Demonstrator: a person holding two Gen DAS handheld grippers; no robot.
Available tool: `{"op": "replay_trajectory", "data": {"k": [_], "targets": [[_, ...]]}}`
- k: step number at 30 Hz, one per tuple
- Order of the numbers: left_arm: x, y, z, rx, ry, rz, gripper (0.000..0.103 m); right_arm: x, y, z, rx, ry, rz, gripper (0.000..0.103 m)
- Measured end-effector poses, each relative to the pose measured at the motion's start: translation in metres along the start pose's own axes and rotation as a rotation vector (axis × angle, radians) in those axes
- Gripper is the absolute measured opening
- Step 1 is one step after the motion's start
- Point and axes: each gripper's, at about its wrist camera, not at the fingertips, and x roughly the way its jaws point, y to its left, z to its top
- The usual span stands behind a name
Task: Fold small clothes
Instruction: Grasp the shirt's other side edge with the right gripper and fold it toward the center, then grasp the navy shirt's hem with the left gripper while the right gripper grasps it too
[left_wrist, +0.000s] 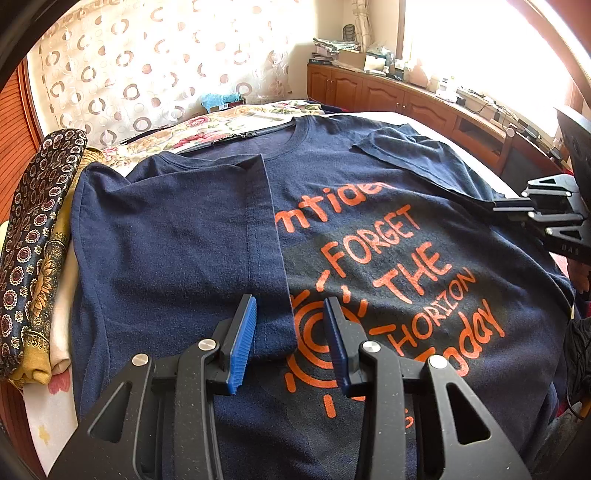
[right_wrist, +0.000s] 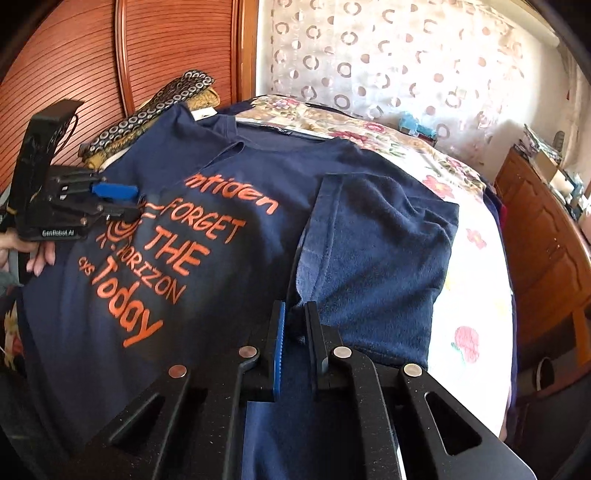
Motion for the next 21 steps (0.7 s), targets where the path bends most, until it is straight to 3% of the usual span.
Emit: {"op": "replay_trajectory", "data": {"k": [6,9,13,14,21], "targets": [[-0.002,0.003,0.001,-0.007,0.009,0.037,0.038,-0.006,-0.012,-0.005,0.035,0.005,0.010,0.010],[-0.018,0.014,0.005,-0.015,-0.034,0.060,0.038,-0.012,-0.016,-0.003,0.037,-0.014,-0.007,0.014],[-0.039,0.046,0.020,-0.066,-0.087,0.103,0.038,-0.020,-0.025,0.001,0.064,-0.057,-0.009,0.020],[-0.042,0.055,0.023,-0.079,-0.086,0.117,0.038,-0.020,-0.028,0.002,0.076,-0.068,-0.027,0.025],[-0.042,0.116,0.050,-0.146,-0.059,0.200,0.038,-0.018,-0.053,0.010,0.153,-0.101,-0.081,0.036]]}}
